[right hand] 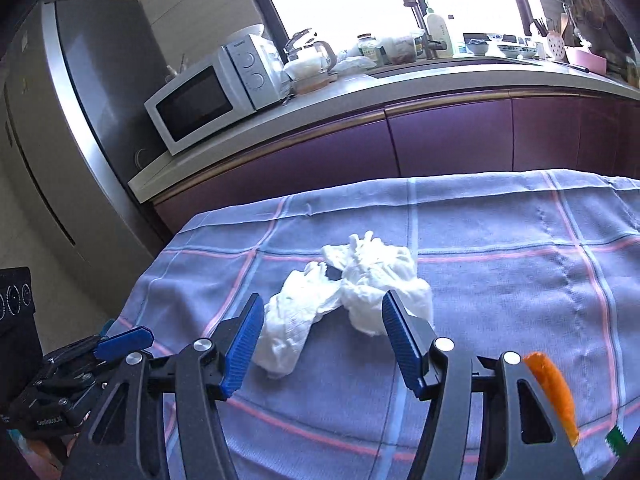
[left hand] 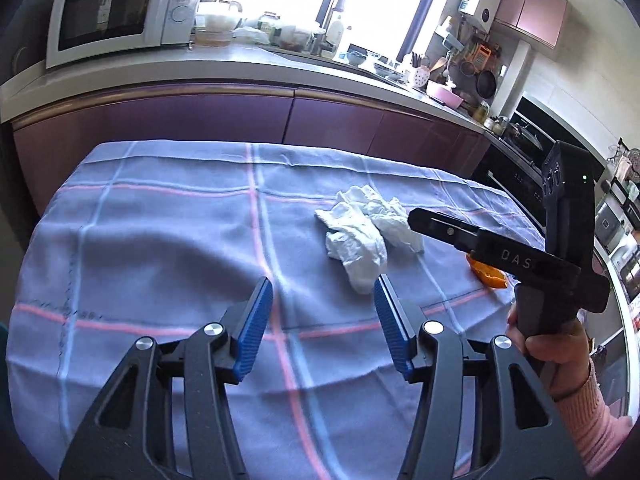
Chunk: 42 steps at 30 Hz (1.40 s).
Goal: Collect trash
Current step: 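Move both grippers back to the table and grasp white tissues with each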
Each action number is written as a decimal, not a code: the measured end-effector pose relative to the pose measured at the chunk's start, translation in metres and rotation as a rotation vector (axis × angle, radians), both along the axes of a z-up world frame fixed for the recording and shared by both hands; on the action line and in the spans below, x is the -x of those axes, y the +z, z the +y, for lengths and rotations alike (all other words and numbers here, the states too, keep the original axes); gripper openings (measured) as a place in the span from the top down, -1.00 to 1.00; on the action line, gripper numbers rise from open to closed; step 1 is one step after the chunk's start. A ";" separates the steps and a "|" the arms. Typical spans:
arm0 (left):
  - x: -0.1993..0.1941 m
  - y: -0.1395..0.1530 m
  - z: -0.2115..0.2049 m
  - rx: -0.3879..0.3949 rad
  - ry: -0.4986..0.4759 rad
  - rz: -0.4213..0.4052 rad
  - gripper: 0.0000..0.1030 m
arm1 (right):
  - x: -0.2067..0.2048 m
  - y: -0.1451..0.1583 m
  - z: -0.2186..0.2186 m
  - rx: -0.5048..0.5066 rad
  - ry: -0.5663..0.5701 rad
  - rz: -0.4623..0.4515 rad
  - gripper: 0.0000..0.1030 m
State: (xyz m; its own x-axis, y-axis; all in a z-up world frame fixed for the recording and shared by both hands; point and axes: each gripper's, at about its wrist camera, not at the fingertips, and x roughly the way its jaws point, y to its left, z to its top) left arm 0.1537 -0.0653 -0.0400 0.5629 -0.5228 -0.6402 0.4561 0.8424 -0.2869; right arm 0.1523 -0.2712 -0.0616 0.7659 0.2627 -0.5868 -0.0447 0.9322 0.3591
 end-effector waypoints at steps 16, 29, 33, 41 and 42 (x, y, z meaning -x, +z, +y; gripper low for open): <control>-0.057 -0.030 -0.082 -0.143 -0.082 0.071 0.08 | -0.035 -0.022 -0.015 -0.023 -0.051 0.075 -0.14; -0.058 -0.037 -0.078 -0.130 -0.077 0.106 0.86 | -0.041 -0.034 -0.018 -0.029 -0.046 0.132 0.66; -0.052 -0.032 -0.066 -0.116 -0.058 0.094 0.88 | -0.035 -0.030 -0.017 -0.034 -0.037 0.107 0.71; -0.028 -0.018 -0.031 -0.093 -0.016 0.056 0.90 | -0.013 -0.017 -0.006 -0.071 0.013 0.045 0.71; -0.024 -0.016 -0.026 -0.089 -0.012 0.052 0.90 | -0.009 -0.014 -0.004 -0.077 0.021 0.035 0.71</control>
